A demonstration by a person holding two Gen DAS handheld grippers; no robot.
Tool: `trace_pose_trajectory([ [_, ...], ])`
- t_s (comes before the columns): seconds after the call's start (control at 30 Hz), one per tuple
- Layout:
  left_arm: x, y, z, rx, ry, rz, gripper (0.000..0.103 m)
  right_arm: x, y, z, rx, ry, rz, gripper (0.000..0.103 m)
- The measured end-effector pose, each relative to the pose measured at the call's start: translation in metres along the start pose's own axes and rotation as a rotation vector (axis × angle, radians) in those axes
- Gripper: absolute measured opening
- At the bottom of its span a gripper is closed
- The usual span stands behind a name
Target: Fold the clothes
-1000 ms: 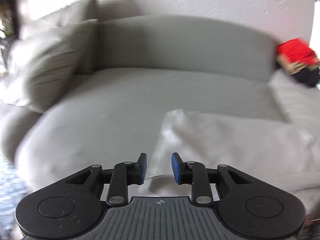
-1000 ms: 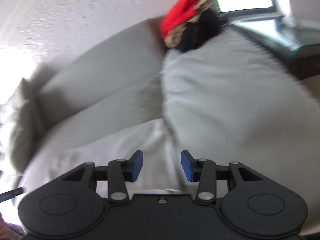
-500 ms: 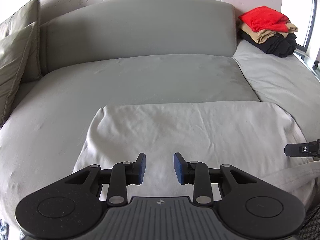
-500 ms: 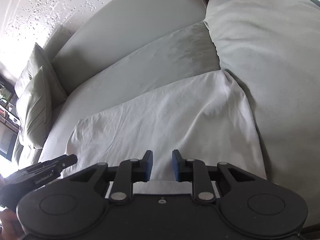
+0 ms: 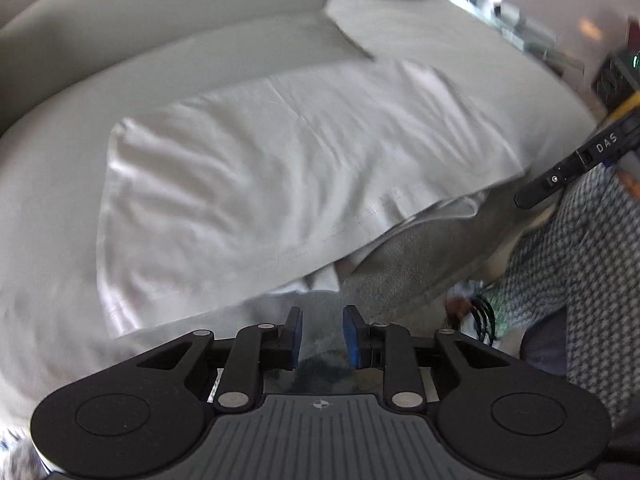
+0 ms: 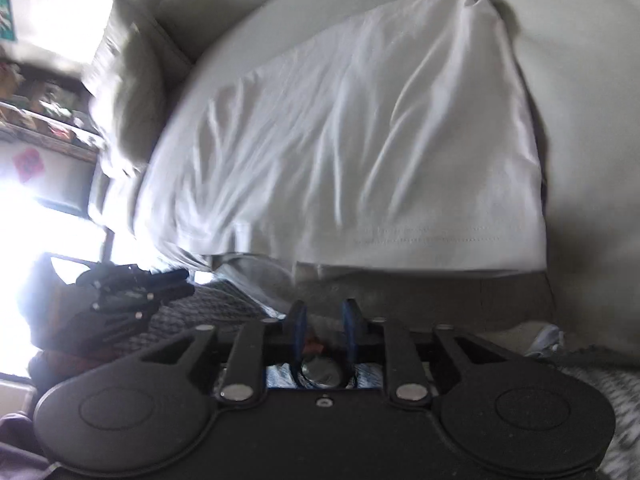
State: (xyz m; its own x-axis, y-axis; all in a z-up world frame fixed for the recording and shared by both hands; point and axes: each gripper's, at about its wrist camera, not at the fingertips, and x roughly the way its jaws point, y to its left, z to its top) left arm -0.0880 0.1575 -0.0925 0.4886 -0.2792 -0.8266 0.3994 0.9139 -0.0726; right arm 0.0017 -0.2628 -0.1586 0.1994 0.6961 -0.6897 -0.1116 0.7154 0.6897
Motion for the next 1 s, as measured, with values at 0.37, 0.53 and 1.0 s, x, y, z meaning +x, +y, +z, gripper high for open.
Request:
trace_pose_trajectory([
  [0.37, 0.058, -0.025, 0.062, -0.03, -0.125, 0.166, 0.019, 0.011, 0.038, 0.016, -0.21, -0.349, -0.222, 0.022],
  [0.53, 0.072, -0.056, 0.046, 0.214, -0.039, 0.206, 0.021, 0.042, 0.057, -0.006, -0.443, -0.16, -0.358, 0.023],
  [1.0, 0.057, -0.034, 0.103, 0.046, -0.148, 0.264, 0.036, -0.045, 0.021, 0.052, -0.033, -0.41, -0.242, 0.061],
])
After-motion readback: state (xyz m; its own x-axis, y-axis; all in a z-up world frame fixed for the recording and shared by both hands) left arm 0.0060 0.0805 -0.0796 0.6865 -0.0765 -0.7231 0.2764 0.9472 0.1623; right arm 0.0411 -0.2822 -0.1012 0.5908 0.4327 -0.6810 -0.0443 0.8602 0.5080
